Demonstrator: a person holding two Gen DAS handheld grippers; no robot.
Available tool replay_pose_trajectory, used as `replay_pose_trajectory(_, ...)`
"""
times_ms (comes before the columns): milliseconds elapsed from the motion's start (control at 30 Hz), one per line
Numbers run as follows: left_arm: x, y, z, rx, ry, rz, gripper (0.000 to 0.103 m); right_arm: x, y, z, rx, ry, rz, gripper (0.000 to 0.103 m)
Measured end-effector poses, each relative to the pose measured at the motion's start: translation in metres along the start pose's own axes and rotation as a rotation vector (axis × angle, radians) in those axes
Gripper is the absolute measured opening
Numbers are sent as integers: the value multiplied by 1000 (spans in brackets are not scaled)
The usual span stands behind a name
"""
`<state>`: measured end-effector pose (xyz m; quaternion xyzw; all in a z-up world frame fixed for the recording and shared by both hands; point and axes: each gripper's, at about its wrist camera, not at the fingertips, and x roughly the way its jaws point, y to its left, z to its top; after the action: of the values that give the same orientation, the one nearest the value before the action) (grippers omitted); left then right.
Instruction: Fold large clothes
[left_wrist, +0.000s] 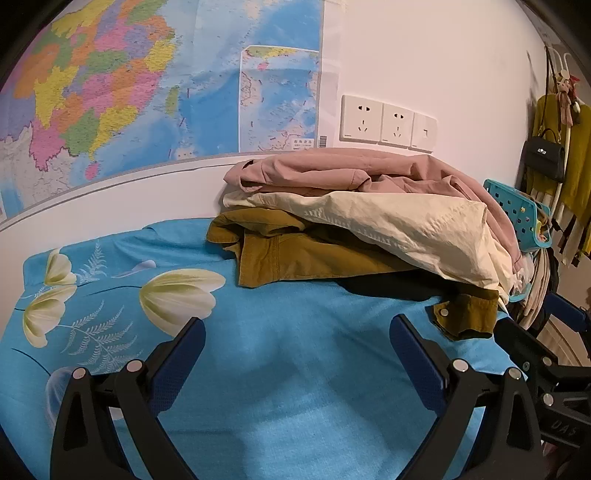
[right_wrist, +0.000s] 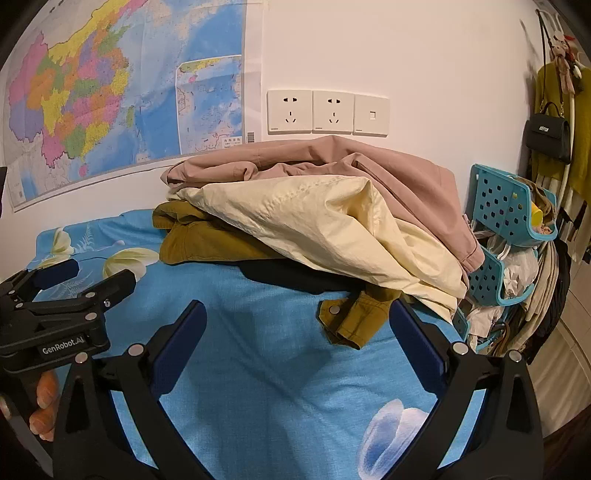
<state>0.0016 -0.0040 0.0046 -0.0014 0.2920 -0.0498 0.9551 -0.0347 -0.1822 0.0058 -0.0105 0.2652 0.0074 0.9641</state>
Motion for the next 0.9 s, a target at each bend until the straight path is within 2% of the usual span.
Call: replay_pose_trajectory(900, -1, 0, -1, 0, 0, -1, 96, -2, 4, 1, -3, -10, 11, 97)
